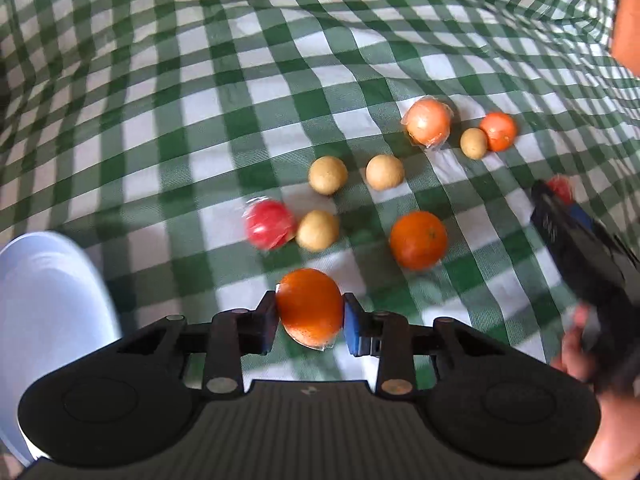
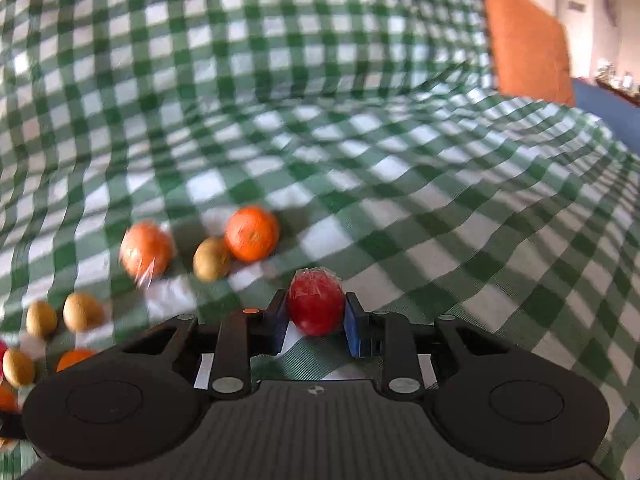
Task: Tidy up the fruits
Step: 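Carry the orange and red apple to the blue plate and release both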
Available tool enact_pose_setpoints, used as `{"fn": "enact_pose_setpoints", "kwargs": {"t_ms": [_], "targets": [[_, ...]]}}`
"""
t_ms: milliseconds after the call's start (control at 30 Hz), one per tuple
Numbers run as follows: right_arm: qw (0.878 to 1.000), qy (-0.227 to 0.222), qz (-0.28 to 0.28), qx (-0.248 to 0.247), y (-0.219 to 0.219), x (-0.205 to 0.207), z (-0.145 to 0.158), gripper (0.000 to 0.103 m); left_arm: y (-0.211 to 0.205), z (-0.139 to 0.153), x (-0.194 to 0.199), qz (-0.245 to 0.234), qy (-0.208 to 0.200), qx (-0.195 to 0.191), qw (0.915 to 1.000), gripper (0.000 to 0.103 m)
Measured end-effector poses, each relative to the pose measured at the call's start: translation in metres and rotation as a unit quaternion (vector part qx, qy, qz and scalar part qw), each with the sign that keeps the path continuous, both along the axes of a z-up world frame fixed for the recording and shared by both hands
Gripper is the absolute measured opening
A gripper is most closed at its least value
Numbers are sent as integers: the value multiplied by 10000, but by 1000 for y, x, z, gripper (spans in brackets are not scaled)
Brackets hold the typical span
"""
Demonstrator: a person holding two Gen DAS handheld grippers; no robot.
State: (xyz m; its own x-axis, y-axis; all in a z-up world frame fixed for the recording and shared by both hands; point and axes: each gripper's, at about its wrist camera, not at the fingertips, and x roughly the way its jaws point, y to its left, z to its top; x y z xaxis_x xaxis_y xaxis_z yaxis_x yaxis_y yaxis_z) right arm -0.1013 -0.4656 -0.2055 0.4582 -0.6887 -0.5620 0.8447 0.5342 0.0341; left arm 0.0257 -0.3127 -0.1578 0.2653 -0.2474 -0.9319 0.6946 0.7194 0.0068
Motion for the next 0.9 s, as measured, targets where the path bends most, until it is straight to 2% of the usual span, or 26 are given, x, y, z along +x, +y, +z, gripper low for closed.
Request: {"fn": "enact_pose_setpoints", "kwargs": {"t_ms": [133,267,367,467,633,800,900], "targets": [[9995,-143,-231,-152,0,-7,6,30,53,34,-11,50,-95,35,9999,37],[9995,-41,-153,-288,15,-16,19,30,119,70,-25,152,-583,377,9975,37],[9995,-174,-48,-268,47,-28,48,30,166,96,-33,315,-954,577,9933,37],[9964,-533,652,-85,100,-44,86,30,203,117,-41,500,-1174,626,9898,37],[9759,-753,2015,368,190,-73,132,30,255,144,-60,755,-1268,340,9885,37],[9564,-656,2829,292,270,-85,169,30,299,161,-77,889,-1241,20,9883,37],[9503,-618,3045,199,297,-86,183,30,319,165,-82,950,-1170,-155,9885,37]]}}
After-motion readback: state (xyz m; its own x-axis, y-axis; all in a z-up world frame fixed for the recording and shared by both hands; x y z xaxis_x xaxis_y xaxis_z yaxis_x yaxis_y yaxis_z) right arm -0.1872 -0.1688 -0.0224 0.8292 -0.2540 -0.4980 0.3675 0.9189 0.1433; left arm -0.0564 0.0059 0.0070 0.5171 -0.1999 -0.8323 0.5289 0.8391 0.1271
